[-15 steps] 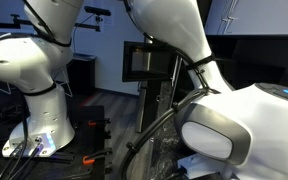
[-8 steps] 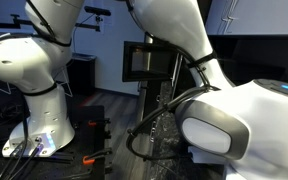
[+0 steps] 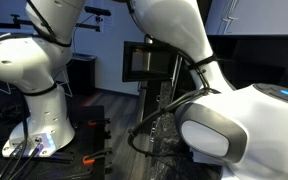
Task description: Turn the folk on the counter
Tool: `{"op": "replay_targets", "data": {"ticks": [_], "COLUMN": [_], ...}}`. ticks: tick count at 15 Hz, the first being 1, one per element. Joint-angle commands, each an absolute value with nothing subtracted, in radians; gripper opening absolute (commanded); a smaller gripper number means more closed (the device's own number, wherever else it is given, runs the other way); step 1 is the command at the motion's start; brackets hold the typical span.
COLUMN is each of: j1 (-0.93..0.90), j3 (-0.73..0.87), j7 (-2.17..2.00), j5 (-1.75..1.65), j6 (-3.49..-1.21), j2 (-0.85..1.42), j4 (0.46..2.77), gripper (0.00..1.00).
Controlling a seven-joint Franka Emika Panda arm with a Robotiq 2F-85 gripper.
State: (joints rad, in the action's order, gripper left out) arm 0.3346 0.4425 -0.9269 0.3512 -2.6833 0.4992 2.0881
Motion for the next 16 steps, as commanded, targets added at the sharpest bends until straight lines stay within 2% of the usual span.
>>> {"op": "replay_targets", "data": {"ticks": [1,5,9,10,11,15,16], "j1": [0.332,0.308,0.292,0.323,0.321,0.325,0.326], "j3": [0.442,0.453,0.444,0.428,0.427,0.426,0.426], "j7": [-1.087,-1.314,-1.525,-1.46,-1.472,-1.47,-1.469], "j5": [0.399,0.395,0.399,0.363,0.357,0.357,0.357], "j6": [-2.633,-2.615,-2.696,-2.67,-2.673,-2.673,-2.673], "j2": [0.499,0.487,0.496,0.498,0.498,0.504,0.504], "j4": [2.062,2.063,2.057,2.06,2.059,2.06,2.06], "gripper": [0.03,0.03,0.03,0.03,0.11,0.11,0.03]}}
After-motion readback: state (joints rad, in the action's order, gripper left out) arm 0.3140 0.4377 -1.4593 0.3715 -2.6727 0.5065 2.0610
